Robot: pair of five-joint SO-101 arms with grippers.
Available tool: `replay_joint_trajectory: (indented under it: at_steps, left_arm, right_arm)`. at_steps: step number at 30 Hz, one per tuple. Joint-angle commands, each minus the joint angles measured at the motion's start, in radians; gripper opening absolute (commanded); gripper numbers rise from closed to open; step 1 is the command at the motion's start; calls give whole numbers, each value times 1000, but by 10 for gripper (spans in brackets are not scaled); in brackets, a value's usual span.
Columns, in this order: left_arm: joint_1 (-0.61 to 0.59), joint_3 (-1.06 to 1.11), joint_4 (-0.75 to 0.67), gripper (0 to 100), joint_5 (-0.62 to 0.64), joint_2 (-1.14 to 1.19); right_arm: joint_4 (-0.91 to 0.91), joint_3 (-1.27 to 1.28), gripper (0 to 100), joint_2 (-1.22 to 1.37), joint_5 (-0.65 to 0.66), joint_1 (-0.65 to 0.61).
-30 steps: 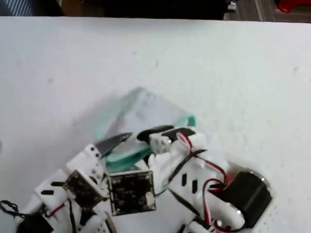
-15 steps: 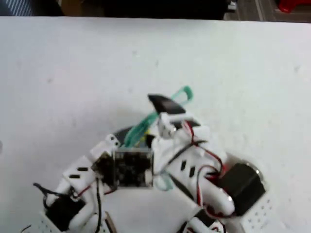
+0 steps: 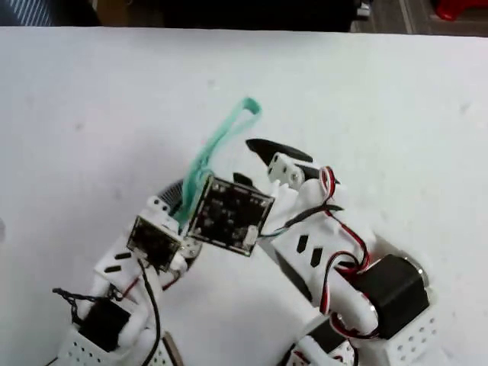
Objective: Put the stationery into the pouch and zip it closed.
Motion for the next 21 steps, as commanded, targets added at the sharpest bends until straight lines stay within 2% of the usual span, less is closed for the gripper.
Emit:
replay_joint_trajectory:
  at_steps: [1,4,11,21]
  left_arm:
    - [-12,-3,-38,20,20,-12]
    - [-12,-3,-37,20,20,-12]
    - [-7,-3,-21,20,20,-12]
    - [-5,-3,-21,20,21,-12]
  right_arm:
    - [53,-23,172,-4,-104,-54]
    - [65,17,209,-12,-169,-104]
    - [38,104,205,-12,-173,-196]
    - [-133,224,204,-2,-181,-197]
